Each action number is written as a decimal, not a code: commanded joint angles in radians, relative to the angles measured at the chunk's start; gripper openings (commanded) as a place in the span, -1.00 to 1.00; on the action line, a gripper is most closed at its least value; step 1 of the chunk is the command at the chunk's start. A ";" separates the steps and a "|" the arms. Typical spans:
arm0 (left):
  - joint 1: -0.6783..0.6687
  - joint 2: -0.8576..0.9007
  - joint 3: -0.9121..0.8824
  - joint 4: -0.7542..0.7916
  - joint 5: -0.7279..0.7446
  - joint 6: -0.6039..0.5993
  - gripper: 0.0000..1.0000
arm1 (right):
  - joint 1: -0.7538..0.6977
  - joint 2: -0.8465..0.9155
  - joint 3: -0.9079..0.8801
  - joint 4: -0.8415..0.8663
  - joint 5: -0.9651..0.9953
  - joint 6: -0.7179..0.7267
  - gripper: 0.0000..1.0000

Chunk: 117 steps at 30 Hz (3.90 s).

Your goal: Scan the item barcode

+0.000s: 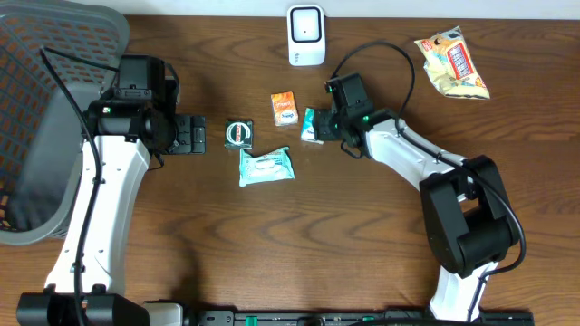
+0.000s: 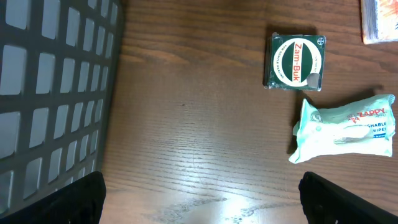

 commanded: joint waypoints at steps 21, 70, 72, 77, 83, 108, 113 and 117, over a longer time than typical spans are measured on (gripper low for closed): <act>0.000 0.006 -0.007 -0.001 -0.009 0.006 0.95 | -0.062 0.073 -0.068 0.074 -0.231 0.033 -0.55; 0.000 0.006 -0.007 -0.001 -0.009 0.006 0.95 | -0.195 -0.084 0.224 -0.393 -0.146 -0.328 0.28; 0.000 0.006 -0.007 -0.001 -0.009 0.006 0.96 | -0.182 -0.079 0.224 -0.381 -0.141 -0.328 0.28; 0.000 0.006 -0.007 -0.001 -0.009 0.006 0.95 | -0.164 -0.053 0.223 -0.344 -0.141 -0.320 0.39; 0.000 0.006 -0.007 -0.001 -0.009 0.006 0.96 | -0.154 -0.042 0.223 -0.339 -0.146 -0.320 0.93; 0.000 0.006 -0.007 -0.001 -0.009 0.006 0.95 | -0.156 0.158 0.223 -0.264 -0.198 -0.332 0.64; 0.000 0.006 -0.007 -0.001 -0.009 0.006 0.96 | -0.156 0.184 0.223 -0.260 -0.199 -0.332 0.60; 0.000 0.006 -0.007 -0.001 -0.009 0.006 0.95 | -0.157 0.197 0.223 -0.265 -0.215 -0.332 0.03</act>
